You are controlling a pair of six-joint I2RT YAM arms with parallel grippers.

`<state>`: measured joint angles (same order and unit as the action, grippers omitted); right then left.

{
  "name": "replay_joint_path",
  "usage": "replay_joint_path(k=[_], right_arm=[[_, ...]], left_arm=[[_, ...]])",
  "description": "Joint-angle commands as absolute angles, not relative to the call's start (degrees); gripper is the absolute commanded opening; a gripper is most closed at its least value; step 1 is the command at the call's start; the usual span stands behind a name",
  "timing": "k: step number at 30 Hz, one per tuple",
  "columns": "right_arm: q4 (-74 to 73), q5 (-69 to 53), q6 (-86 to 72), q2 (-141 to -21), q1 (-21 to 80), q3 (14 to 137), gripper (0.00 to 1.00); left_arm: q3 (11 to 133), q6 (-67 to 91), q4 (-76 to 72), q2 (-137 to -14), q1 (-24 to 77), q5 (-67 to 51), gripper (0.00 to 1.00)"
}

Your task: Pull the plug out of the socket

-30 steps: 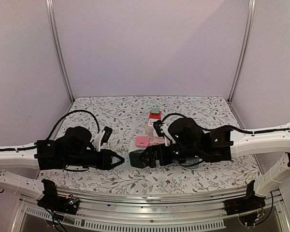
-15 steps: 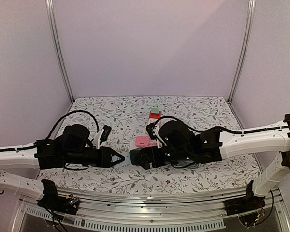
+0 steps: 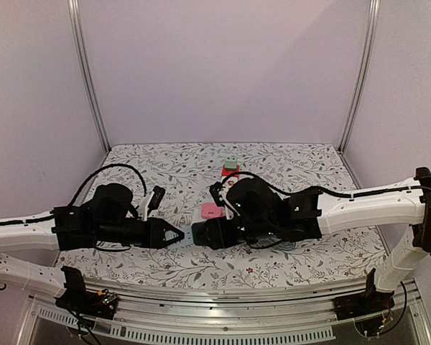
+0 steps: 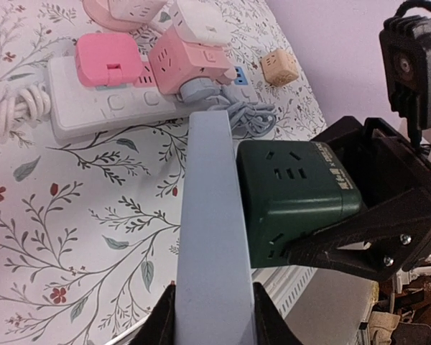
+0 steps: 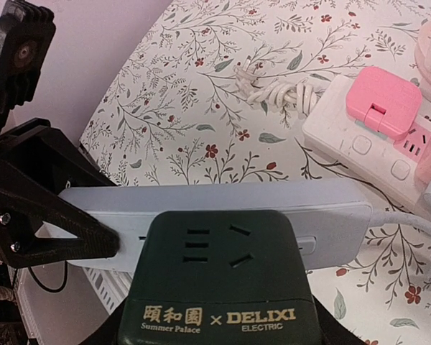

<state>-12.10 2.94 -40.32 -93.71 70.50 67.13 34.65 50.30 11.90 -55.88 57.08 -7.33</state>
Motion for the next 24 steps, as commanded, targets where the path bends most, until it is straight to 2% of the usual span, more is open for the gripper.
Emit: replay_joint_path(k=[1,5,13,24], right_arm=[[-12.12,2.61,-41.47,-93.6,70.21,68.21,0.27],[-12.04,-2.82,-43.14,-92.86,67.1,66.89,0.2],[-12.16,-5.0,-43.51,-92.02,65.46,66.01,0.19],[-21.83,3.81,-42.81,-96.59,69.11,74.65,0.17]], left_arm=[[35.24,45.56,5.42,-55.26,56.29,-11.49,0.0],[35.31,42.76,4.78,-54.98,56.34,-14.45,0.0],[36.94,41.45,6.19,-56.43,56.32,-15.19,0.0],[38.7,46.22,9.45,-58.35,55.62,-8.43,0.0]])
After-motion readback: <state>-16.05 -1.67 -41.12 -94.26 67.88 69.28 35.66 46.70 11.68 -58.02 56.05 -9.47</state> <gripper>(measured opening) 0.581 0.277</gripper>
